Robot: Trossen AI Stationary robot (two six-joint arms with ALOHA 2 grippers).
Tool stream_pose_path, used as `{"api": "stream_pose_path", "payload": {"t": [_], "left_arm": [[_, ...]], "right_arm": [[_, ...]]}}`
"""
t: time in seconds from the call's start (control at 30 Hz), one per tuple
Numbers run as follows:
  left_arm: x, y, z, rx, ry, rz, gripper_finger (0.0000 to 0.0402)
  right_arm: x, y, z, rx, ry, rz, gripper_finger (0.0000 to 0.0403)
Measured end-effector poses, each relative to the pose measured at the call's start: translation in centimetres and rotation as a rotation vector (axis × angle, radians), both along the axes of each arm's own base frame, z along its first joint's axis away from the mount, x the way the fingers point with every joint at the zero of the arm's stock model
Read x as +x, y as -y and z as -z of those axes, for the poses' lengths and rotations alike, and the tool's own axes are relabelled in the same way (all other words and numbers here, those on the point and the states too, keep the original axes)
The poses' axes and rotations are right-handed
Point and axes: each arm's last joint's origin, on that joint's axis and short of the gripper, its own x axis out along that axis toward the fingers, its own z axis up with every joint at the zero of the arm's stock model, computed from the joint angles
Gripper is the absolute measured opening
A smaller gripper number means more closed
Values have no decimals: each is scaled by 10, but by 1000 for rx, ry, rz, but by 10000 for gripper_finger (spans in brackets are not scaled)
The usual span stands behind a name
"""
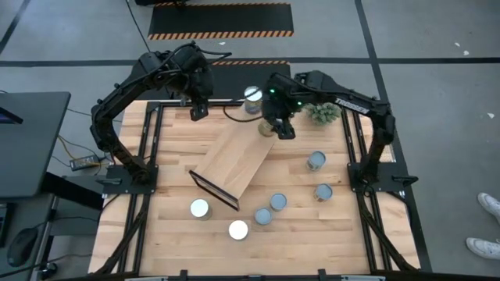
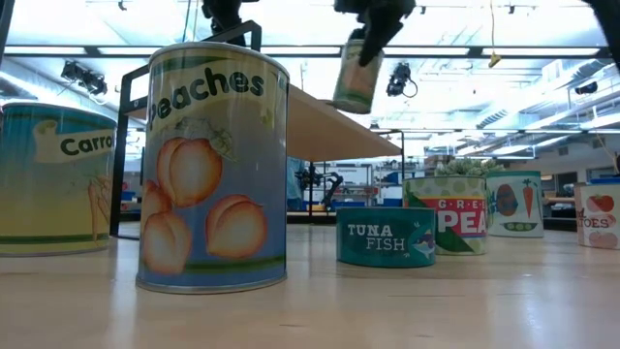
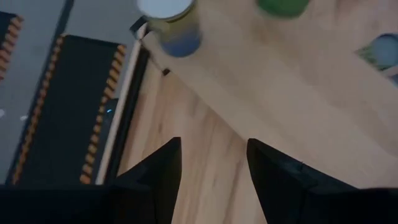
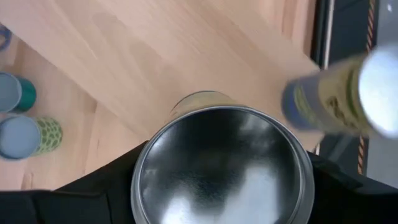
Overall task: Pick and place cans onto a shelf
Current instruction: Put the canned oranges on the shelf
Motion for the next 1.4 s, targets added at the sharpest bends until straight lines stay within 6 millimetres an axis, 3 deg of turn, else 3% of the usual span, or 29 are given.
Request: {"api": "stream_pose_path", "payload": {"t": [0.23,0.73,1.13,1.4], "left_arm": [[1,2,0,-32,26,48,188],[1,1,0,-29,24,47,188],[1,1,0,-29,24,45,188],[1,1,0,-34,27,47,188]], "right_arm": [[28,6,17,12,-37,-54,316],[34,8,37,28,-93,-58,348],[43,8,33,-36,2,-69,350],[46,5,14,-78,119,-71,351]]}}
